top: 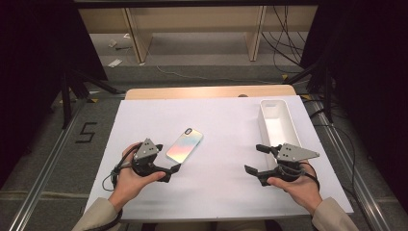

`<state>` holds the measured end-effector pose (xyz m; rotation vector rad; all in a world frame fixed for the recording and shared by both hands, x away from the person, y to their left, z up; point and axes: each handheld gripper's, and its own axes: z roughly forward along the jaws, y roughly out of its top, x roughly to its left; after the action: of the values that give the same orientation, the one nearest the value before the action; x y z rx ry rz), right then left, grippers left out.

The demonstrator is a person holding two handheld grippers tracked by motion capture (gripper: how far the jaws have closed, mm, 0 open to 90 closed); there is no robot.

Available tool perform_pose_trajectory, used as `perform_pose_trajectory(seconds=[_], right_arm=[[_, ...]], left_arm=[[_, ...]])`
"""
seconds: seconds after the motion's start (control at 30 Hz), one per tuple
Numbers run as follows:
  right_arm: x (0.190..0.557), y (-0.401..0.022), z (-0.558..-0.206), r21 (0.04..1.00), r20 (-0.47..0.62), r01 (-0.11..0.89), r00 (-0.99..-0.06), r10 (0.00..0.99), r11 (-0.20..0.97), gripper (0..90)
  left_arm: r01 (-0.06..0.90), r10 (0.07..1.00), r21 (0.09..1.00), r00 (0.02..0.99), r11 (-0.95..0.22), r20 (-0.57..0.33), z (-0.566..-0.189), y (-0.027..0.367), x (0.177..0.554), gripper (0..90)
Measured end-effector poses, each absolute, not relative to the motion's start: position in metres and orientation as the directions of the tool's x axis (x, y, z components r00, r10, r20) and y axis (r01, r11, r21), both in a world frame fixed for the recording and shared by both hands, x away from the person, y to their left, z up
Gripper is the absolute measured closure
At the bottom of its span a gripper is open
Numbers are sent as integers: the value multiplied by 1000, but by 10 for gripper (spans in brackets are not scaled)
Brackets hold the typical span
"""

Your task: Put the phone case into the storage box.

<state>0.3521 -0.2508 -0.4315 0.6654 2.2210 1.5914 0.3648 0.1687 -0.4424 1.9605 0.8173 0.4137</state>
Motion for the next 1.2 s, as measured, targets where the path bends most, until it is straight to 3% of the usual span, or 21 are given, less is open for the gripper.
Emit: perform_pose_trajectory(seconds=[0.27,0.37,0.43,0.6,0.73,0.93,1.2], right_arm=[[352,-251,-431,947,11,185,-835,551,262,165],[352,-251,-431,947,9,183,-834,552,262,165],[352,-251,-431,948,9,182,-834,551,261,165],[352,-250,-432,947,13,187,-836,548,263,165],[353,-251,-432,947,11,185,-834,552,261,165],[354,-251,-432,947,10,186,-833,553,263,166],[354,-252,-432,948,18,190,-832,554,255,166]], left_arm=[[371,692,865,721,-339,-38,-443,168,365,64],[367,691,867,722,-337,-37,-442,169,365,131],[356,691,871,723,-337,-28,-441,169,365,249],[332,675,874,738,-356,-5,-440,166,370,682],[366,665,851,746,-377,-25,-444,157,376,864],[448,668,783,742,-432,-56,-458,135,391,898],[483,656,715,753,-505,-46,-472,119,399,898]])
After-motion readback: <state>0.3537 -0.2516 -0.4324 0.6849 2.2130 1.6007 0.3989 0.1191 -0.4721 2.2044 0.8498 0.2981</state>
